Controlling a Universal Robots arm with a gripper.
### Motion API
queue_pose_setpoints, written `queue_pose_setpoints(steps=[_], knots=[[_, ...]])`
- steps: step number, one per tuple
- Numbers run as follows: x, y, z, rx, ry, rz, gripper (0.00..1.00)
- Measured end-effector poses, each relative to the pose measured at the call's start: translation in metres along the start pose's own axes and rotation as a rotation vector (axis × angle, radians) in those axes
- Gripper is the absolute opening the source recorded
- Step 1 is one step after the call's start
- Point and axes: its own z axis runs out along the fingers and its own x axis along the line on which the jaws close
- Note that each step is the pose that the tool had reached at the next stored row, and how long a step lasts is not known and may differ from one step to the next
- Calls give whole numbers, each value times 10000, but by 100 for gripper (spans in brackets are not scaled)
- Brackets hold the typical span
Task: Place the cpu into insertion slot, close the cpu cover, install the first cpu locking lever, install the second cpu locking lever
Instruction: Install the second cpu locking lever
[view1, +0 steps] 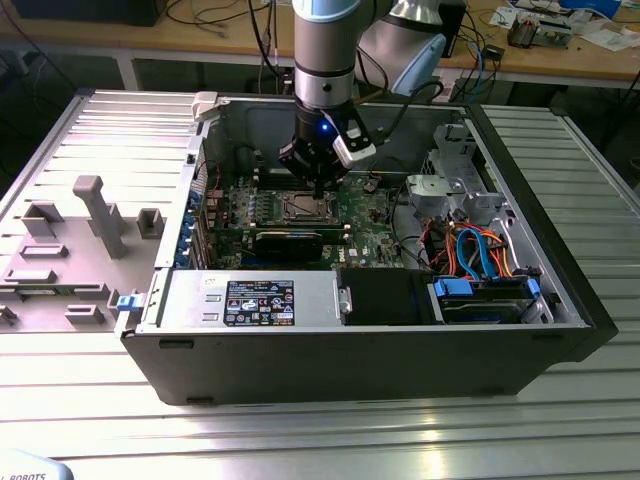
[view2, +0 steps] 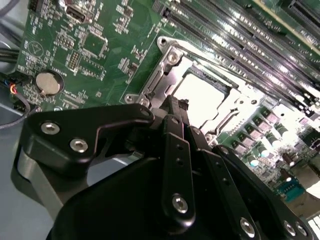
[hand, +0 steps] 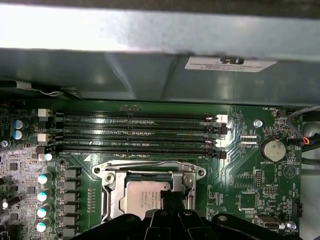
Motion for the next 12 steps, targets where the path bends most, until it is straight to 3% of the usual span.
queue_pose_setpoints(steps=[12], knots=[[0,-20,-1,0,1,-3,11]])
